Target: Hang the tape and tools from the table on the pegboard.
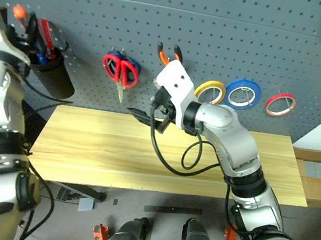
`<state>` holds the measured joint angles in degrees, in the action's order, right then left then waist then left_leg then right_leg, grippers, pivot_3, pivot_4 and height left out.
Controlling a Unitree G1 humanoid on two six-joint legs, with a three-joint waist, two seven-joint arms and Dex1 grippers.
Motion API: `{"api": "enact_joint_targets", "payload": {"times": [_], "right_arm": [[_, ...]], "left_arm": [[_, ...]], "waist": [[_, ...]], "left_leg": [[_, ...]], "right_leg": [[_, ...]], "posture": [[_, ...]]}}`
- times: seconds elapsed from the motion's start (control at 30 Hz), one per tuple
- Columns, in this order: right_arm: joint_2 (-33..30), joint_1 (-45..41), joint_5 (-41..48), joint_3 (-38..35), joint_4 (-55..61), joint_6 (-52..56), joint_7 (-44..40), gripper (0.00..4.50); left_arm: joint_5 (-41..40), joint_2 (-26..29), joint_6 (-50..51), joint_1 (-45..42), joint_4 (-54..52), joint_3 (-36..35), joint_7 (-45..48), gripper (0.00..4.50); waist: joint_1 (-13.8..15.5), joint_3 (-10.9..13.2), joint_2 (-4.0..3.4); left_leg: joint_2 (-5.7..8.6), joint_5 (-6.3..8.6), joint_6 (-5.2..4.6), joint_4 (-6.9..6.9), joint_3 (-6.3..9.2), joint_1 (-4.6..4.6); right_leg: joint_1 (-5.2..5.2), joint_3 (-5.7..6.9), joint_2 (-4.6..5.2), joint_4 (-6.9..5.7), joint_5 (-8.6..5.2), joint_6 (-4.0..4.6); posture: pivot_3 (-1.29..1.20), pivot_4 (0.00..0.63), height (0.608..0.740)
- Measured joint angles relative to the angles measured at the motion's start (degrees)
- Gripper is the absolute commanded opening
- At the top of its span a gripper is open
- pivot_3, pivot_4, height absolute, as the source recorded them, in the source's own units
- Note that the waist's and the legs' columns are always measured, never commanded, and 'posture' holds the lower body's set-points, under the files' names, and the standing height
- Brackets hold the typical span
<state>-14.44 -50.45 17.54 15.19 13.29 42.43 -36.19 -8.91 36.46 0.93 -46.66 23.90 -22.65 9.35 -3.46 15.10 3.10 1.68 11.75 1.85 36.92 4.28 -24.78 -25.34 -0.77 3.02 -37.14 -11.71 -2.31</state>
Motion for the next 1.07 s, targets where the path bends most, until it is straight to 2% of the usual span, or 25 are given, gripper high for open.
{"api": "enact_joint_targets", "payload": {"times": [0.27, 0.5, 0.63, 0.73, 0.8, 0.87, 0.93, 1.07], "right_arm": [[1.0, -0.7, 1.9, -2.8, 0.8, -2.3, -0.9, 4.5], [-1.1, 1.2, 8.6, -7.6, 6.8, -1.0, -2.6, 4.5], [-8.1, 12.3, 10.3, -10.1, 11.9, 2.2, -2.4, 4.5], [-9.1, 20.4, 9.1, -8.9, 14.3, 2.3, -0.4, 4.5], [-8.5, 26.3, 6.9, -7.9, 14.6, 0.9, 2.3, 4.5], [-6.2, 32.6, 3.4, -6.6, 13.3, -3.2, 5.8, 4.5], [-4.4, 37.1, -0.9, -5.6, 9.4, -8.9, 9.1, 4.5], [-3.6, 42.9, -8.3, -5.5, -0.9, -23.2, 13.1, 4.5]], "left_arm": [[-0.5, -2.4, 2.2, 1.7, -10.4, 0.2, -0.4, 3.85], [-6.7, -5.4, 14.1, 5.1, -32.9, 8.7, 4.5, 3.85], [-8.2, -9.8, 25.1, 15.9, -41.2, 12.5, 3.2, 3.85], [-8.1, -11.8, 28.7, 22.8, -44.1, 15.4, 2.6, 3.85], [-7.6, -13.4, 28.8, 28.0, -45.3, 17.0, 2.5, 3.85], [-6.7, -14.8, 27.9, 33.2, -45.0, 17.7, 2.5, 3.85], [-5.9, -16.4, 25.7, 37.1, -42.0, 17.8, 2.5, 3.85], [-4.5, -18.4, 21.3, 40.3, -35.1, 16.7, 1.8, 3.85]], "waist": [[-0.2, -0.6, 0.07], [0.1, -1.9, -0.01], [0.2, -3.5, -0.6], [-0.1, -3.7, -0.65], [-0.2, -3.9, -0.78], [-0.2, -4.3, -0.89], [-0.1, -4.6, -0.99], [0.0, -5.9, -0.95]], "left_leg": [[0.0, 0.0, 0.0, 0.0, -0.01, 0.0], [0.07, 0.01, -0.02, 0.0, -0.01, 0.01], [0.04, 0.08, -0.13, -0.02, -0.13, 0.28], [-0.2, 0.06, -0.12, 0.01, -0.24, 0.52], [-0.27, 0.07, -0.11, -0.05, -0.3, 1.12], [-0.28, 0.07, -0.11, -0.11, -0.41, 1.52], [-0.29, 0.08, -0.1, -0.1, -0.48, 1.96], [-0.35, 0.09, -0.09, 0.0, -0.48, 2.18]], "right_leg": [[0.0, -0.02, 0.0, 0.0, 0.01, 0.0], [0.06, -0.09, 0.04, 0.05, 0.01, -0.01], [0.31, -0.13, 0.01, 0.03, -0.02, -0.02], [0.48, -0.23, -0.25, -0.04, -0.01, 0.01], [1.12, -0.28, -0.39, 0.1, -0.05, 0.04], [1.45, -0.36, -0.49, 0.16, -0.21, -0.15], [1.92, -0.41, -0.61, 0.27, -0.27, 0.04], [2.16, -0.38, -0.66, 0.29, -0.36, 0.28]], "posture": [[-0.1, 0.139, 0.74], [-0.07, 0.126, 0.74], [-0.07, 0.118, 0.74], [-0.07, 0.104, 0.74], [-0.07, 0.1, 0.74], [-0.07, 0.088, 0.74], [-0.08, 0.077, 0.74], [-0.06, 0.048, 0.74]]}}
